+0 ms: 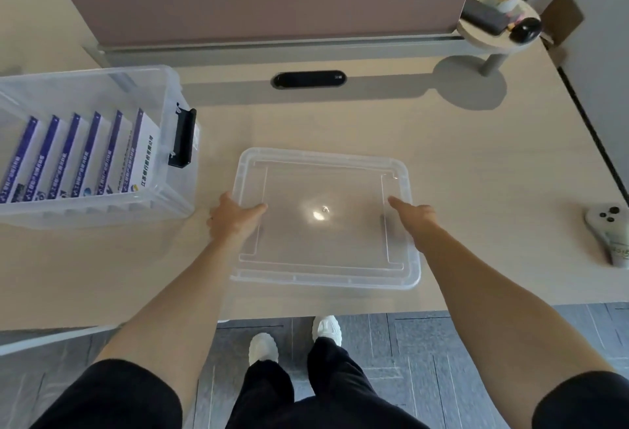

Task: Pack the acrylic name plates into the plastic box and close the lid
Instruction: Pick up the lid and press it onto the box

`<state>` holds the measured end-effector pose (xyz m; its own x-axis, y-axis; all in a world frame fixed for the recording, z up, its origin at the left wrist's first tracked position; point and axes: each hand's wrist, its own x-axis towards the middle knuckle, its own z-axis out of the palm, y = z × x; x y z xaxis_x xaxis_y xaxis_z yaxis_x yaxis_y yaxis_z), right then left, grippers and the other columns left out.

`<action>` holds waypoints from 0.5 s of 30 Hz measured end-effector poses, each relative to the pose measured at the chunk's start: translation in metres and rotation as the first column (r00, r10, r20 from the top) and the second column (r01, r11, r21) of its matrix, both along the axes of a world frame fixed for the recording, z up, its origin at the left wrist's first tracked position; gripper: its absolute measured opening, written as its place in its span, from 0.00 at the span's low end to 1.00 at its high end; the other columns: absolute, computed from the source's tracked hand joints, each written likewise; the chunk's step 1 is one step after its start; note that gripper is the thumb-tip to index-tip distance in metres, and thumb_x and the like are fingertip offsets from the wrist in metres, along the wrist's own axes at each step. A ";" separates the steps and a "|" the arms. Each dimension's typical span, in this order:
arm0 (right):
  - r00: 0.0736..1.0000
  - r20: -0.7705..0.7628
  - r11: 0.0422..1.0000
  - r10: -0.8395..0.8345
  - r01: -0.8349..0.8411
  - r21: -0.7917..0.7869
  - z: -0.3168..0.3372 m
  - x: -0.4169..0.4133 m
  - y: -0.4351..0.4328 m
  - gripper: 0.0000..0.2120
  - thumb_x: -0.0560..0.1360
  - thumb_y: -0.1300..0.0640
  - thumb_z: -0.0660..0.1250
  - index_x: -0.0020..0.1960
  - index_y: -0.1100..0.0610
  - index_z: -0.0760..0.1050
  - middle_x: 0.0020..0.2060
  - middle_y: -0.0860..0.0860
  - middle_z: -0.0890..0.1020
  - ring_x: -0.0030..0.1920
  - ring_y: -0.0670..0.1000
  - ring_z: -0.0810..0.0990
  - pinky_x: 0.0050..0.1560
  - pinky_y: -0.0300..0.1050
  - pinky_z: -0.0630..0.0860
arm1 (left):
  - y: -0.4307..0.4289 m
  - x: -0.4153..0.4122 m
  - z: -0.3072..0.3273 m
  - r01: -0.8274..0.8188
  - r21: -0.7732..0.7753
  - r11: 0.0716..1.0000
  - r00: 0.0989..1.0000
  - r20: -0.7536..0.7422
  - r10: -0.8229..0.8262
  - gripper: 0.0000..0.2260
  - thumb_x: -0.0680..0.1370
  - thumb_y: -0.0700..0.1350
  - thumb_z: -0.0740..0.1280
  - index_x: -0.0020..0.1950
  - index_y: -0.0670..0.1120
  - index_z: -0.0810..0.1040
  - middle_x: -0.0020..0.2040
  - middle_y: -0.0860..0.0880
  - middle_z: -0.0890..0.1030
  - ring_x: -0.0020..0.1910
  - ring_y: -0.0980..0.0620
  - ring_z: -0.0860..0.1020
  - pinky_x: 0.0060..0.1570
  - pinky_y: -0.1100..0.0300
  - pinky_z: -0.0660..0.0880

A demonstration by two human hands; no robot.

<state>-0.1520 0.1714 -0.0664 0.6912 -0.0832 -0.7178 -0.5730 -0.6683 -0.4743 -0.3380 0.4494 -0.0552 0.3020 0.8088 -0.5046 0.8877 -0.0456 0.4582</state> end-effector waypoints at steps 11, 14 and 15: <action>0.955 0.287 0.995 -0.079 0.058 0.079 0.099 -0.004 0.020 0.38 0.72 0.41 0.71 0.69 0.64 0.61 0.63 0.60 0.73 0.63 0.62 0.75 0.58 0.54 0.71 | -0.008 0.023 0.106 0.150 0.262 0.953 0.963 0.178 -0.201 0.52 0.62 0.64 0.78 0.77 0.46 0.57 0.72 0.39 0.62 0.72 0.38 0.60 0.60 0.45 0.70; 0.928 0.370 0.998 -0.049 0.031 0.055 0.132 -0.011 0.043 0.33 0.76 0.42 0.67 0.69 0.65 0.61 0.65 0.61 0.73 0.64 0.63 0.74 0.61 0.55 0.73 | 0.020 0.008 0.142 0.130 0.326 0.936 0.953 0.220 -0.209 0.52 0.59 0.66 0.78 0.75 0.46 0.62 0.69 0.39 0.66 0.69 0.38 0.66 0.60 0.45 0.71; 0.919 0.394 0.999 -0.023 0.011 0.033 0.144 -0.018 0.054 0.31 0.78 0.44 0.64 0.69 0.65 0.61 0.65 0.61 0.73 0.64 0.63 0.74 0.62 0.56 0.73 | 0.033 -0.003 0.152 0.115 0.343 0.932 0.950 0.236 -0.204 0.51 0.57 0.68 0.77 0.73 0.46 0.65 0.67 0.40 0.69 0.67 0.37 0.68 0.59 0.45 0.72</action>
<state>-0.1700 0.2250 0.0779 0.9173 -0.0802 -0.3899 -0.3466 -0.6425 -0.6834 -0.3406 0.4824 0.0967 0.5259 0.8434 -0.1101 0.7053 -0.3601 0.6106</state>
